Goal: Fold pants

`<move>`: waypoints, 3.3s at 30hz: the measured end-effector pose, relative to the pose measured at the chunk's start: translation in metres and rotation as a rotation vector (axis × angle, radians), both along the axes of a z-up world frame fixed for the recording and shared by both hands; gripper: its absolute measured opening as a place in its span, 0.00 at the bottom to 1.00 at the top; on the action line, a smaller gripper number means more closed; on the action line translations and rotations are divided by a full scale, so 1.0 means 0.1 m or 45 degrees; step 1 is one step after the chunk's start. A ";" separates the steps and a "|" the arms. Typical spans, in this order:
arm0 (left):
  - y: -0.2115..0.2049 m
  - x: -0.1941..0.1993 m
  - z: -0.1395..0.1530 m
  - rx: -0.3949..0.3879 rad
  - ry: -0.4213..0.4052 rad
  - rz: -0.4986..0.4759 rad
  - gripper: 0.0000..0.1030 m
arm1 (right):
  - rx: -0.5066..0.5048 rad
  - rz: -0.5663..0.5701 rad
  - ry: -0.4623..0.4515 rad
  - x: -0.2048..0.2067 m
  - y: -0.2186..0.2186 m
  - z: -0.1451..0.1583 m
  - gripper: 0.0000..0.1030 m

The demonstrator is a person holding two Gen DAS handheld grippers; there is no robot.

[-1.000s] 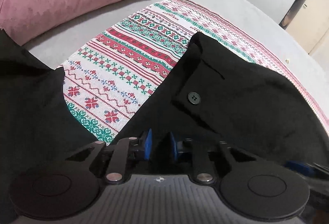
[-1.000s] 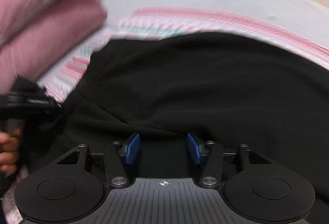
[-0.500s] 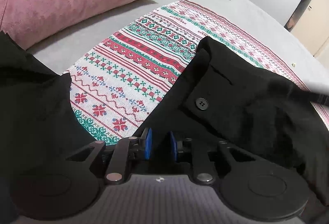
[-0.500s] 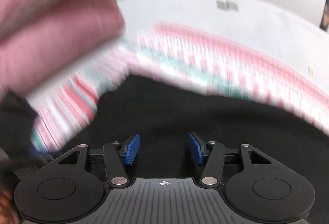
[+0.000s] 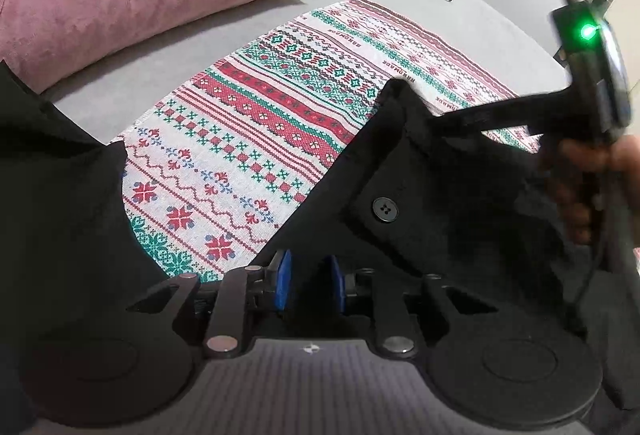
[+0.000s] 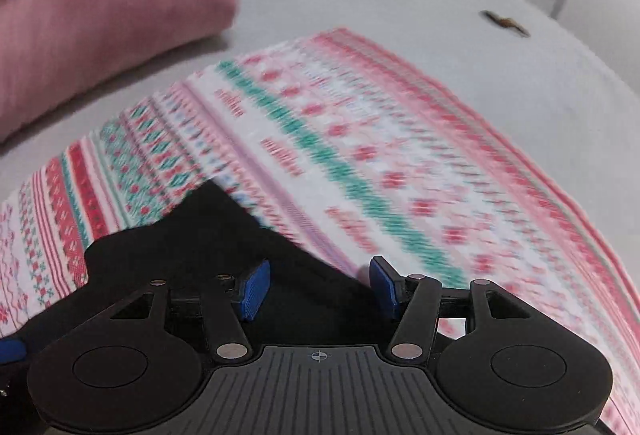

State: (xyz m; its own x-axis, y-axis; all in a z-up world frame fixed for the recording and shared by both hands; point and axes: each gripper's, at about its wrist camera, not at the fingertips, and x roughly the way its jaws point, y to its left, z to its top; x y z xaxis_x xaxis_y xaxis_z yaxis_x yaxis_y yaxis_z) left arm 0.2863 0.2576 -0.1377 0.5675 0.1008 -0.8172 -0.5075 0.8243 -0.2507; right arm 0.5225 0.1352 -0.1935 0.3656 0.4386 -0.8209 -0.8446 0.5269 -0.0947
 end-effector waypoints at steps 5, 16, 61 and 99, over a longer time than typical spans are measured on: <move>0.02 0.02 0.00 -0.019 -0.004 0.012 0.44 | 0.029 -0.003 0.020 -0.03 -0.02 -0.01 0.44; -0.01 0.00 0.01 -0.008 -0.005 0.010 0.44 | -0.035 0.087 -0.147 -0.20 0.13 -0.02 0.48; 0.22 -0.07 0.02 -0.099 0.001 0.135 0.28 | 0.507 -0.013 -0.376 -1.74 -0.65 0.90 0.13; -0.45 -0.04 -0.07 -0.295 -0.131 0.241 0.36 | 0.947 -1.798 0.301 0.42 -6.02 0.05 0.67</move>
State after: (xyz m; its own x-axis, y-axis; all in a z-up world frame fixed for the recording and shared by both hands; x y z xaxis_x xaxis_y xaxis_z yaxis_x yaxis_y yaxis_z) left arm 0.2819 0.2131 -0.1444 0.6374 0.0308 -0.7699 -0.6088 0.6325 -0.4788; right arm 0.5643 -0.4671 -0.1883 0.7049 0.1854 -0.6846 0.3726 0.7245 0.5798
